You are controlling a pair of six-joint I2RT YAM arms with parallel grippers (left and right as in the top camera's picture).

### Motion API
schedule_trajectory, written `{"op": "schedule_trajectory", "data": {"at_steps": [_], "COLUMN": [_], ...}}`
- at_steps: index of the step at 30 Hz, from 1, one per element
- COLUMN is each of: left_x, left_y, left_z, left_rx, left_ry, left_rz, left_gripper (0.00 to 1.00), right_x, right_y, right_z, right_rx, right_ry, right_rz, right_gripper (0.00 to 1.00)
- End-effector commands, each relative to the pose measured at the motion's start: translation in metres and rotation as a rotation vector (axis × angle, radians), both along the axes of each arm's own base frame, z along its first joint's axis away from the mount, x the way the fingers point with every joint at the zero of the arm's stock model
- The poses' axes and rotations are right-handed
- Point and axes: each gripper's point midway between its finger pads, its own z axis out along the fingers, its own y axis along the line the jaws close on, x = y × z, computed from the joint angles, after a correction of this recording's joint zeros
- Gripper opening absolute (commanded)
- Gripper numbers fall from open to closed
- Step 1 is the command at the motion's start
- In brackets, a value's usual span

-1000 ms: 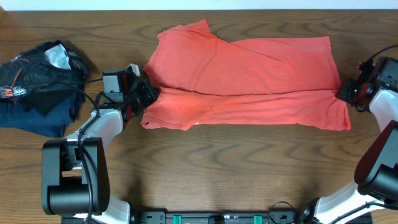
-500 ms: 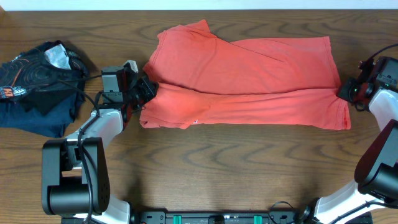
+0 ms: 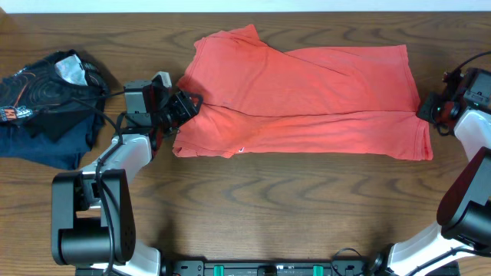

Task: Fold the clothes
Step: 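Release the left gripper and move it toward the shirt center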

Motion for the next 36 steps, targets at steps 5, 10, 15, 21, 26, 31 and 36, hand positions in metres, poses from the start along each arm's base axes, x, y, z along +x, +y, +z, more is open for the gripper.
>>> {"op": "schedule_trajectory", "data": {"at_steps": [5,10,15,21,26,31,36], "left_x": [-0.024,-0.044,-0.054,-0.059,-0.068,-0.074,-0.071], "left_y": [-0.057,-0.086,-0.103,-0.111,-0.120,-0.123,-0.113], "left_z": [0.022,-0.005,-0.021,-0.028,-0.038,-0.053,-0.059], "left_rx": [-0.109,0.066,0.227,0.342,0.446,0.556,0.664], "left_ry": [-0.013,0.012,0.000,-0.032,-0.072,-0.098,-0.112], "left_rz": [-0.205,-0.286,-0.323,-0.349,-0.438,-0.513,-0.508], "left_gripper": [0.49,0.49,0.49,0.49,0.49,0.49,0.49], "right_x": [-0.017,-0.051,-0.063,-0.072,-0.072,-0.072,-0.072], "right_y": [0.010,0.025,0.030,0.033,0.034,0.034,0.034], "right_z": [-0.016,-0.032,-0.046,-0.058,-0.059,-0.059,-0.059], "right_rx": [0.036,0.102,0.109,0.114,0.117,0.117,0.118], "right_ry": [0.095,0.239,0.266,0.276,0.275,0.276,0.277], "right_rz": [0.005,0.005,0.001,0.000,-0.006,-0.006,-0.006], "right_gripper": [0.36,0.05,0.03,0.03,0.03,0.03,0.03]}}
